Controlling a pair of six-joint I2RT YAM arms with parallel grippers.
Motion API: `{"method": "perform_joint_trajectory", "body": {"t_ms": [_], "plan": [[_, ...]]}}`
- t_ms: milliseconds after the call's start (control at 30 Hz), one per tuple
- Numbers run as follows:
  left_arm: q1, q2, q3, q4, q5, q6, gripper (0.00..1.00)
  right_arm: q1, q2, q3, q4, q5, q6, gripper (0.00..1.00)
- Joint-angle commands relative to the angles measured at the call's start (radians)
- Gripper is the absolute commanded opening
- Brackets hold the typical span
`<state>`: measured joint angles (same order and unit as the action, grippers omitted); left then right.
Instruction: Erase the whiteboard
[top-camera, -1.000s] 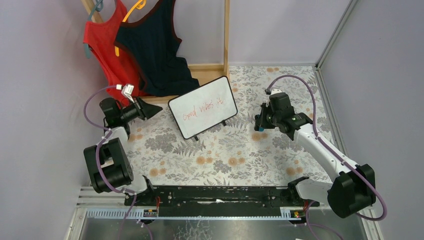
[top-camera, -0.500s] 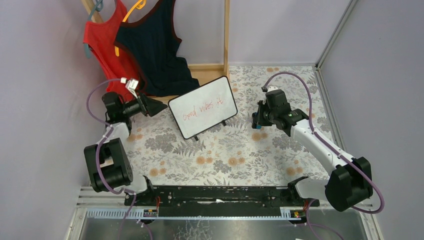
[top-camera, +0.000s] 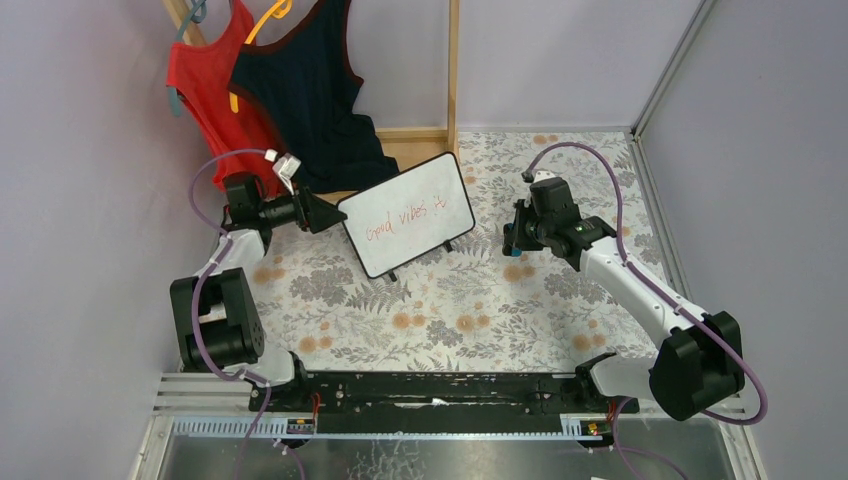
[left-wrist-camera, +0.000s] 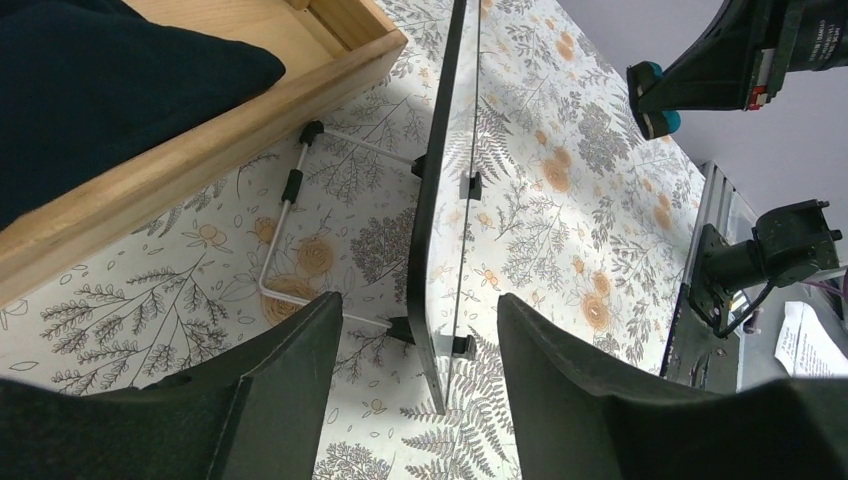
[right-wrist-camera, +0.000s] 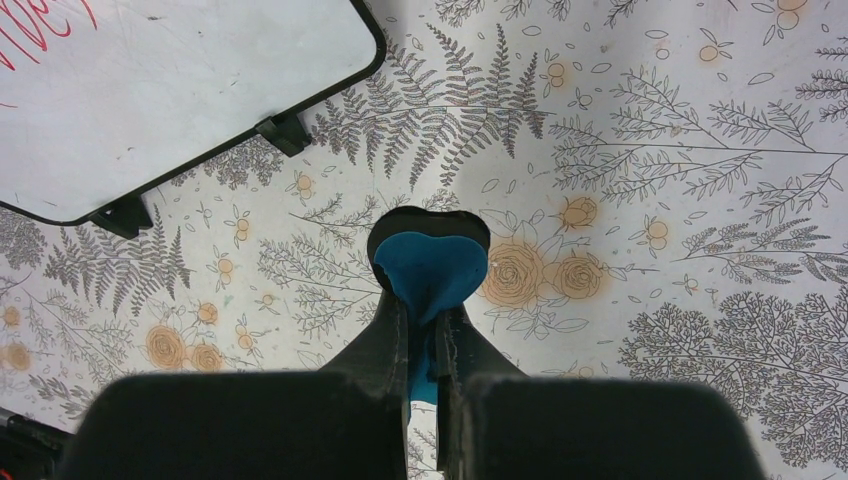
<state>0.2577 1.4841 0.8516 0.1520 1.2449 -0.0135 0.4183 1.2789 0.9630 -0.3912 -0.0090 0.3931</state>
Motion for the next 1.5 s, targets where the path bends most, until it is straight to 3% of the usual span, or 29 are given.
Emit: {"method": "perform_joint_trajectory", "body": {"t_ms": [0,567,900,1467], "plan": [[-0.007,0.011,0.022,-0.028,-0.008,0.037,0.57,0.01,0.0,0.052,0.022,0.024,0.003,0.0],[-0.064,0.049,0.033,0.056,-0.058,-0.019,0.49,0.009,0.017,0.054,0.029,0.011,0.003,0.0],[-0.074,0.062,0.061,0.057,-0.075,-0.027,0.32,0.009,0.026,0.052,0.038,0.002,0.005,0.0],[-0.076,0.054,0.064,0.051,-0.082,-0.024,0.16,0.011,0.043,0.051,0.056,-0.006,0.009,0.0]]}}
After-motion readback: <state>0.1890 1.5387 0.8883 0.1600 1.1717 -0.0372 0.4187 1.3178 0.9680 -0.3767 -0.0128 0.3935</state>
